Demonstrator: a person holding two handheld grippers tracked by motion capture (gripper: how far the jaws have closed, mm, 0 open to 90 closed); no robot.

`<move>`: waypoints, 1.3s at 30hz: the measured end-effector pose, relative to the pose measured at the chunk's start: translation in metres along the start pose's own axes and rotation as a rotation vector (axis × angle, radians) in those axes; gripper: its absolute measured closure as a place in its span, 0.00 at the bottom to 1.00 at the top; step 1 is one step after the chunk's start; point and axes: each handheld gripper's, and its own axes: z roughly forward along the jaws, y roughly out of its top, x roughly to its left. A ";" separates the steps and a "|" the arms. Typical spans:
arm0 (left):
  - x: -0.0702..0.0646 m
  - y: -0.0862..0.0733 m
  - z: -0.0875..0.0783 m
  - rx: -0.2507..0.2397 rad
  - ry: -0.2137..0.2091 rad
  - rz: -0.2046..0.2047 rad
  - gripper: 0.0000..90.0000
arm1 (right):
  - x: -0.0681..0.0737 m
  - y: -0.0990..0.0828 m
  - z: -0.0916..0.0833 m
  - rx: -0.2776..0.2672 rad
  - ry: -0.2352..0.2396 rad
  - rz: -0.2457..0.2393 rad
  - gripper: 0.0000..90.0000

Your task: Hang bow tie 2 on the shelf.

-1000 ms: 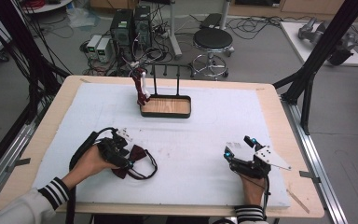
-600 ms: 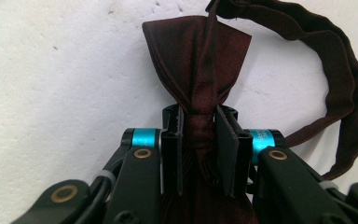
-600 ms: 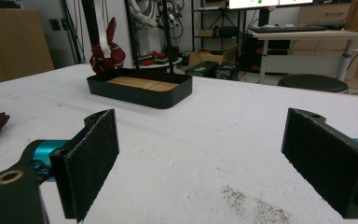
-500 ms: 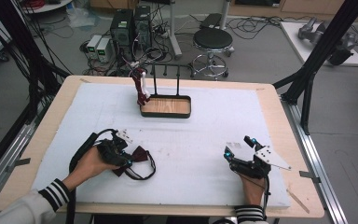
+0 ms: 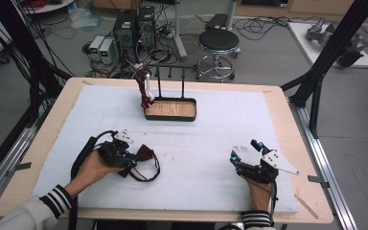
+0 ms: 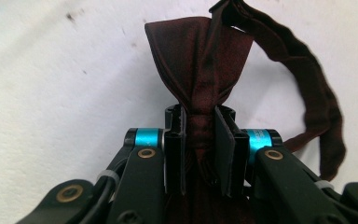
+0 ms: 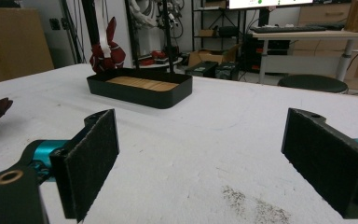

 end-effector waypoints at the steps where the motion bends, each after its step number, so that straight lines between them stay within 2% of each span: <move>1: 0.001 0.001 -0.002 -0.026 0.002 -0.009 0.83 | 0.000 0.000 0.000 0.000 0.000 0.001 0.11; 12: 0.003 0.009 -0.010 -0.165 0.010 -0.053 0.83 | 0.000 0.000 0.000 0.000 -0.001 -0.001 0.11; 20: 0.004 0.015 -0.016 -0.265 0.038 -0.080 0.83 | 0.000 0.000 0.000 0.000 0.000 0.001 0.11; 28: 0.006 0.022 -0.023 -0.328 0.062 -0.087 0.83 | 0.000 0.000 0.000 -0.001 -0.001 0.000 0.11; 34: 0.007 0.029 -0.029 -0.401 0.093 -0.084 0.83 | 0.000 0.000 0.000 -0.001 -0.001 -0.001 0.11; 39: 0.008 0.034 -0.031 -0.445 0.096 -0.092 0.83 | 0.000 0.000 0.000 -0.001 -0.001 -0.002 0.11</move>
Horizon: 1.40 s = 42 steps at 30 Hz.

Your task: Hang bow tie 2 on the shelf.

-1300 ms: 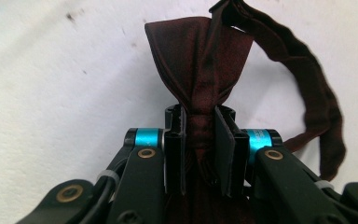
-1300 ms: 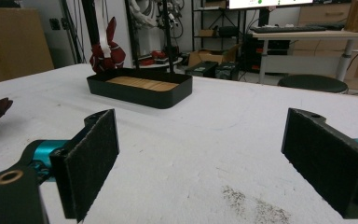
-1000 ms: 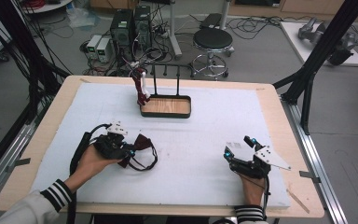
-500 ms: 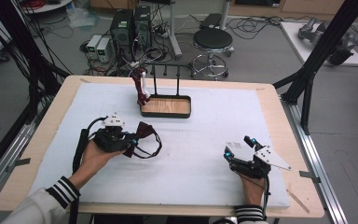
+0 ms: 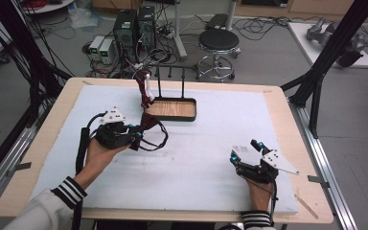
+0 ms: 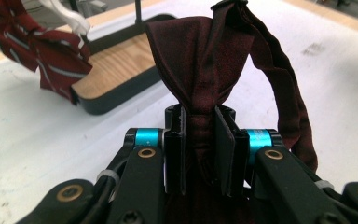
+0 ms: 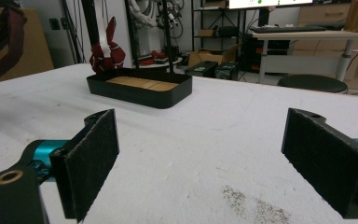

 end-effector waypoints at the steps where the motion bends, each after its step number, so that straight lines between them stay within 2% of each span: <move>1: 0.000 0.001 0.000 -0.009 0.000 -0.001 0.83 | 0.000 0.000 0.000 0.001 0.001 0.000 0.11; 7: -0.001 0.007 0.004 -0.050 0.008 -0.013 0.83 | 0.001 0.000 0.000 0.001 0.001 0.004 0.11; 8: -0.002 0.010 0.006 -0.075 0.013 -0.030 0.83 | 0.000 0.000 0.000 0.001 0.001 0.003 0.11; 11: -0.001 0.015 0.008 -0.100 0.024 -0.037 0.83 | 0.000 0.000 0.000 0.000 0.000 0.001 0.11; 19: 0.001 0.028 0.012 -0.143 0.045 -0.036 0.83 | 0.000 0.000 0.000 0.001 0.001 0.001 0.11; 28: 0.006 0.044 0.016 -0.212 0.109 -0.045 0.83 | 0.000 0.000 0.000 0.001 0.002 0.001 0.11; 42: 0.007 0.063 0.028 -0.250 0.147 -0.045 0.83 | 0.000 0.000 0.000 0.001 0.002 0.004 0.11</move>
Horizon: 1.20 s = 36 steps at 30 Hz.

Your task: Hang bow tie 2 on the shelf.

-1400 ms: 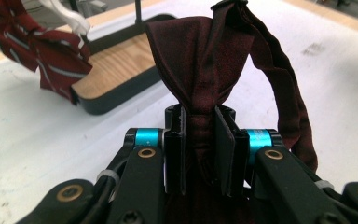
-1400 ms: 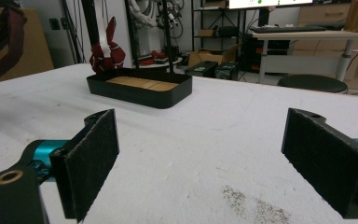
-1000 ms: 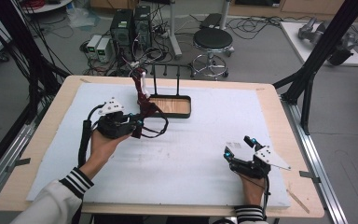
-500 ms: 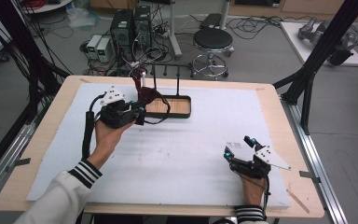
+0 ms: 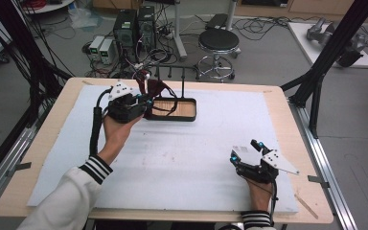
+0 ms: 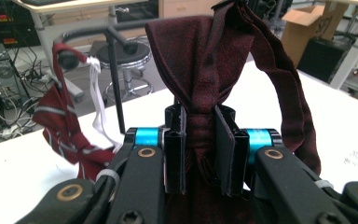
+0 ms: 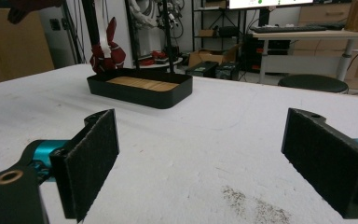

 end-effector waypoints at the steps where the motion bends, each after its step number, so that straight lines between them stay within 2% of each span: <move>1: 0.000 0.001 0.002 -0.003 0.000 -0.003 0.83 | 0.000 0.000 0.000 0.002 -0.002 0.002 0.11; 15: -0.003 0.012 0.028 -0.031 0.043 -0.017 0.83 | 0.000 0.000 0.000 0.002 0.001 0.010 0.11; 17: -0.003 0.012 0.033 -0.038 0.063 -0.032 0.83 | 0.000 0.000 0.000 0.002 0.002 0.009 0.11; 26: -0.001 0.010 0.048 -0.053 0.103 -0.092 0.83 | 0.000 0.000 0.000 0.002 0.001 0.009 0.11; 36: 0.000 0.012 0.063 -0.055 0.134 -0.078 0.83 | 0.000 0.000 0.000 0.000 0.003 0.014 0.11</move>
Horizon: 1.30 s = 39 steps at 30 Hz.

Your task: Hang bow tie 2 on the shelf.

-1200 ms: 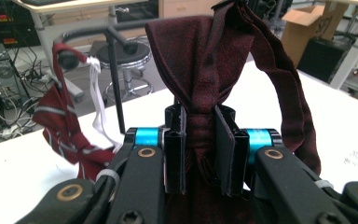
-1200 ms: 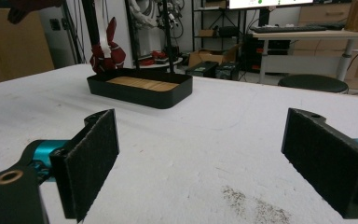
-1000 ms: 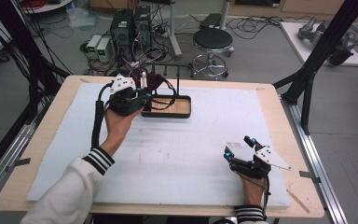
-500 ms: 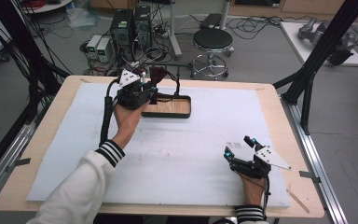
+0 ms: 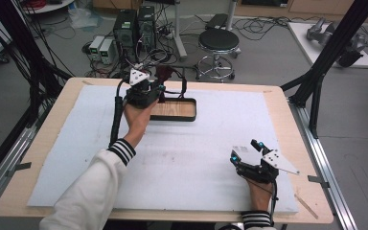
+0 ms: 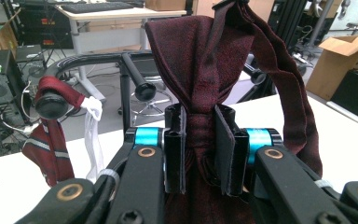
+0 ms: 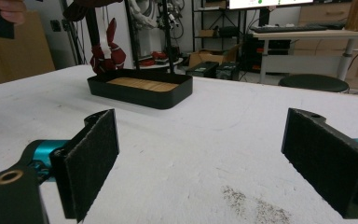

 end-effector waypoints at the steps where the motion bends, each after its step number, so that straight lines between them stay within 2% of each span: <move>1: 0.000 0.000 0.001 0.000 0.003 0.002 0.83 | 0.000 0.000 0.000 0.000 0.000 0.001 0.11; 16: 0.007 -0.002 0.012 0.012 0.027 -0.011 0.83 | 0.000 0.000 0.000 0.001 -0.002 -0.003 0.11; 23: 0.007 -0.002 0.016 0.013 0.033 -0.019 0.83 | 0.000 0.000 0.000 0.002 -0.003 -0.004 0.11; 30: 0.005 0.005 0.019 0.010 0.038 -0.015 0.83 | 0.000 0.000 0.000 0.000 0.000 0.001 0.11; 39: 0.005 0.003 0.023 0.017 0.042 -0.024 0.83 | -0.001 0.000 0.000 -0.004 -0.001 -0.004 0.11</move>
